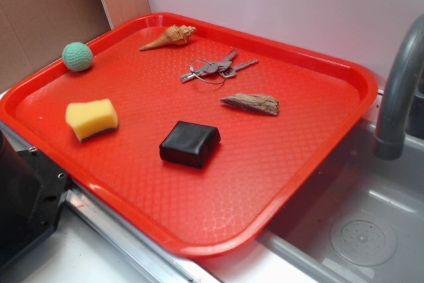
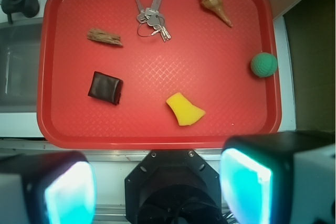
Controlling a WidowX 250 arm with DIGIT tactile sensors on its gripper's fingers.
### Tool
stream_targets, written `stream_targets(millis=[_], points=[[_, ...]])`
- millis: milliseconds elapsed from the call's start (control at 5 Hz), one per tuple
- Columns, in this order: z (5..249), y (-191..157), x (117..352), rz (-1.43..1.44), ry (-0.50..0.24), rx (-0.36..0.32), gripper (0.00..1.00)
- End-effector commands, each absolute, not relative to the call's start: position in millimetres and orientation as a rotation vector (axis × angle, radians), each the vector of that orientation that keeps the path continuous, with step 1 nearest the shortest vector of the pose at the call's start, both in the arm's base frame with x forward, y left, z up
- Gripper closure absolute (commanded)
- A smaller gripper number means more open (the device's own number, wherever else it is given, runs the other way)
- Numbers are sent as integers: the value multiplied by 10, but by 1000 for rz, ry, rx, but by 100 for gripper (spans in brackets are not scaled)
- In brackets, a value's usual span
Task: Grab the shell.
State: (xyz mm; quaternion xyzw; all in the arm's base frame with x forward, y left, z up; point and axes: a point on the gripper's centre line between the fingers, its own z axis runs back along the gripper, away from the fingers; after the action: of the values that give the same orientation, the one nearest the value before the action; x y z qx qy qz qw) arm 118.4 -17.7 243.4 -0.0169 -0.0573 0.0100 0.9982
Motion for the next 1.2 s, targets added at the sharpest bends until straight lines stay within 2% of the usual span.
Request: stream_targets(millis=[0, 400, 600, 800, 1000], points=[[2434, -177, 1184, 20, -115, -34, 0], [2331, -297, 1896, -5, -112, -8, 0], [2153, -211, 2257, -134, -101, 52, 0], [1888, 198, 2653, -389, -71, 105, 0], [1729, 589, 2842, -642, -59, 143, 0]])
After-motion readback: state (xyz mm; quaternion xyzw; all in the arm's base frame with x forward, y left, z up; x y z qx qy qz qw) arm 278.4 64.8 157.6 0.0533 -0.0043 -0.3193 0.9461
